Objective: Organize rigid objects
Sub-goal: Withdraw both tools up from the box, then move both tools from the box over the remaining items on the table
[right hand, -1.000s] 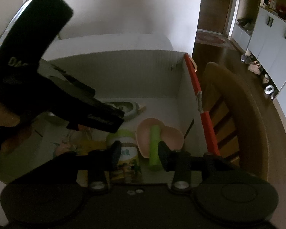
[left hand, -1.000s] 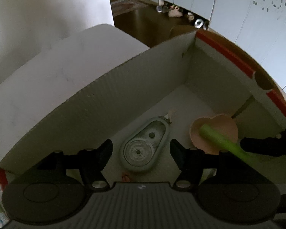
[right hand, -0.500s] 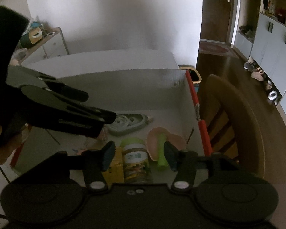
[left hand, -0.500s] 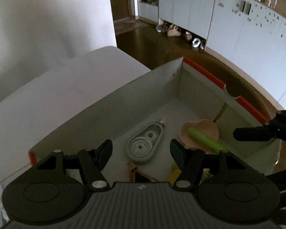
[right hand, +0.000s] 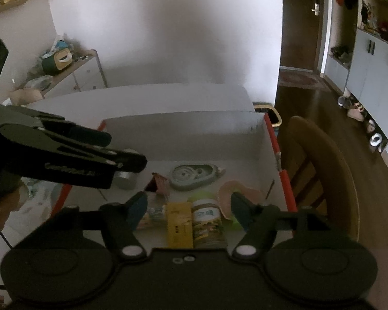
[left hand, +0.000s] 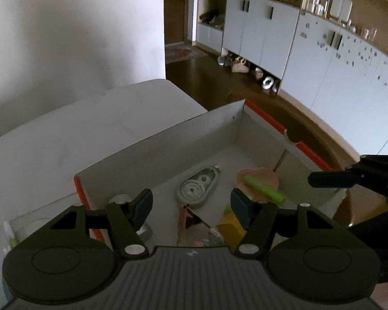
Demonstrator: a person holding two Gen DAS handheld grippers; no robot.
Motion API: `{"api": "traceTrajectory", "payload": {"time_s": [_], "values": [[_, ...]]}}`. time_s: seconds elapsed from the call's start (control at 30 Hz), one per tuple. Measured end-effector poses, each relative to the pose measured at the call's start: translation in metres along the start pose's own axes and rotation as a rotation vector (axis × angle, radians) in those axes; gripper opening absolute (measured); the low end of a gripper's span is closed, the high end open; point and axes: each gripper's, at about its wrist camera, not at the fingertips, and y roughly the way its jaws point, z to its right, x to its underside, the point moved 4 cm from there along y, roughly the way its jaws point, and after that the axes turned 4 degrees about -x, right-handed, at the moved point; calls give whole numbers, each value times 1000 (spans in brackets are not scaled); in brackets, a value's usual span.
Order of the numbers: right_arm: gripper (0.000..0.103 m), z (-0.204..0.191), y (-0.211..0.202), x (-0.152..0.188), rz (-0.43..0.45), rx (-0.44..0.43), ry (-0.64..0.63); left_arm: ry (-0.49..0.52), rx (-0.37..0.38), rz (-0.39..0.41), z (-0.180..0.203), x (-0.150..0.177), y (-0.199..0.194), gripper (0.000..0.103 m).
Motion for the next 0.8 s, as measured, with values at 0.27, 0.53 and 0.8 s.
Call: {"api": "traceTrajectory", "payload": {"time_s": [0.27,0.53,0.8], "values": [[81,-10,-12,-1,26,-21,8,-34,6,39,-7,13,-32,66],[88,-27,-27,2,80,-53,-3,-83,7,91,-21,31,-63,76],[101,-55,-39,1,138,-90,-15,-144,0,125,-49,52,-92,76]]}}
